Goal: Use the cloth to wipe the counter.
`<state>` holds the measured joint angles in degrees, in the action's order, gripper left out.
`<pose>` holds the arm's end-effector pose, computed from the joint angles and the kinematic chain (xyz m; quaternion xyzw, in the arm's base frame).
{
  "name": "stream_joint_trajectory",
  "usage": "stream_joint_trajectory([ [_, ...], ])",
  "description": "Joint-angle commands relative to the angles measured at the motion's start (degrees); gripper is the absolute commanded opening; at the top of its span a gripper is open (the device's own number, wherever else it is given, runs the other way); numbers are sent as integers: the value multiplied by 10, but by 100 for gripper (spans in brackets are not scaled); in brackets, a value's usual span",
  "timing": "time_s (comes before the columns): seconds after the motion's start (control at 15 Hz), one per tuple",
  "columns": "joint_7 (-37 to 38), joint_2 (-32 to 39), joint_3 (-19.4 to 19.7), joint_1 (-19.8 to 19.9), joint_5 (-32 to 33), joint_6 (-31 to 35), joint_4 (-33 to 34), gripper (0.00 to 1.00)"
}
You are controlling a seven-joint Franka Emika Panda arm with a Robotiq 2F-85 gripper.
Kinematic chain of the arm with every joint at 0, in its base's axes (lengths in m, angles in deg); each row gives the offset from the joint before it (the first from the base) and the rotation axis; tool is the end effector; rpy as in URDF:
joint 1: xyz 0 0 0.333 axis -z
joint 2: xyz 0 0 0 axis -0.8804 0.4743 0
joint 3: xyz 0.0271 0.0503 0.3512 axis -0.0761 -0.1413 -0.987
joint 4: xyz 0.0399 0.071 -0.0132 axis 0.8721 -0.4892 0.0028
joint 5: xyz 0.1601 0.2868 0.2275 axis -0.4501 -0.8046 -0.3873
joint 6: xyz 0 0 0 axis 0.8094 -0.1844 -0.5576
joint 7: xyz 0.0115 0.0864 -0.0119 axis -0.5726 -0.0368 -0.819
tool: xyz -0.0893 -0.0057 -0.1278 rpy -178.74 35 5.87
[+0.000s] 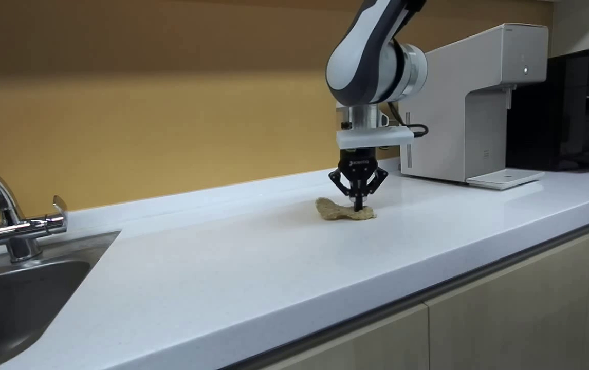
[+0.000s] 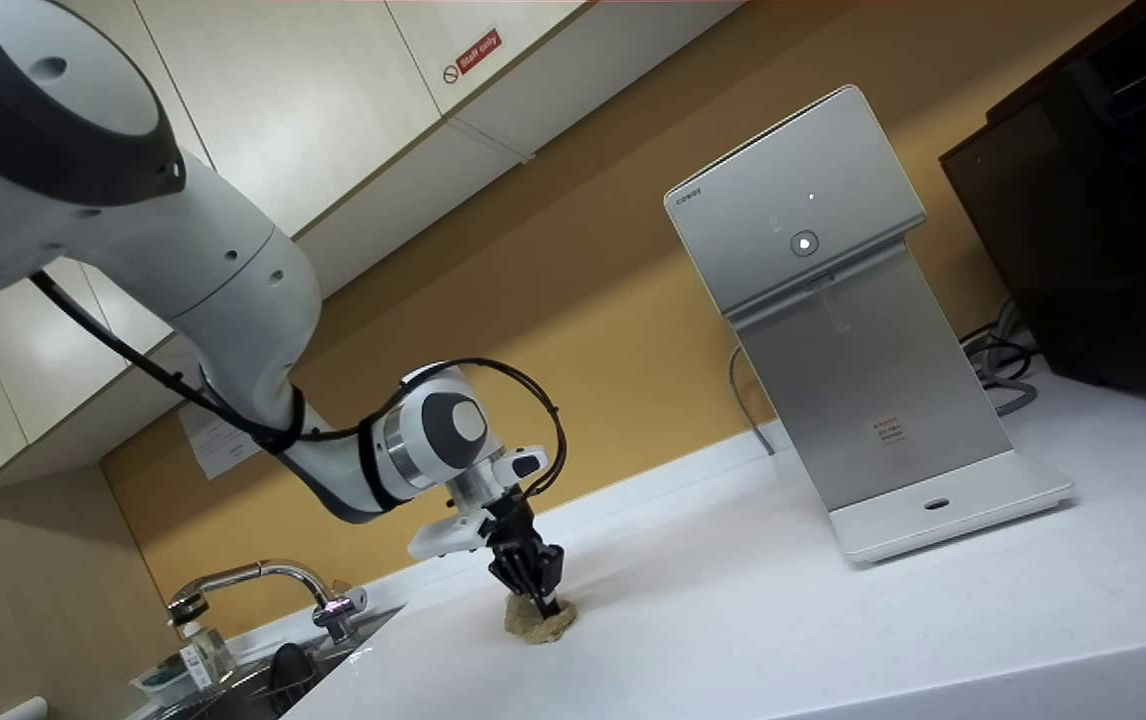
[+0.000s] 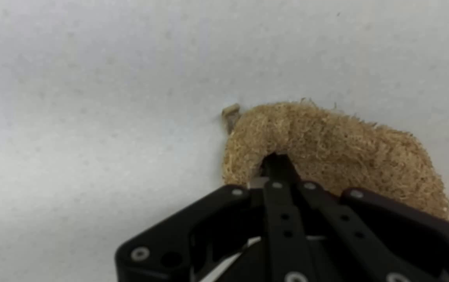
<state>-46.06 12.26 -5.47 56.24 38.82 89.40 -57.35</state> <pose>0.6280 0.1079 0.2589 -0.9867 0.1551 -0.0429 0.0214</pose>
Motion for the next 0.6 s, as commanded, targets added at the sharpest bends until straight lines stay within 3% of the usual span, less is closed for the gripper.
stream_joint_trajectory([
  [0.0, -37, -8, -1, -21, -32, -20, -53, 0],
  [0.53, 43, -126, 38, -35, 14, 2, -225, 0],
])
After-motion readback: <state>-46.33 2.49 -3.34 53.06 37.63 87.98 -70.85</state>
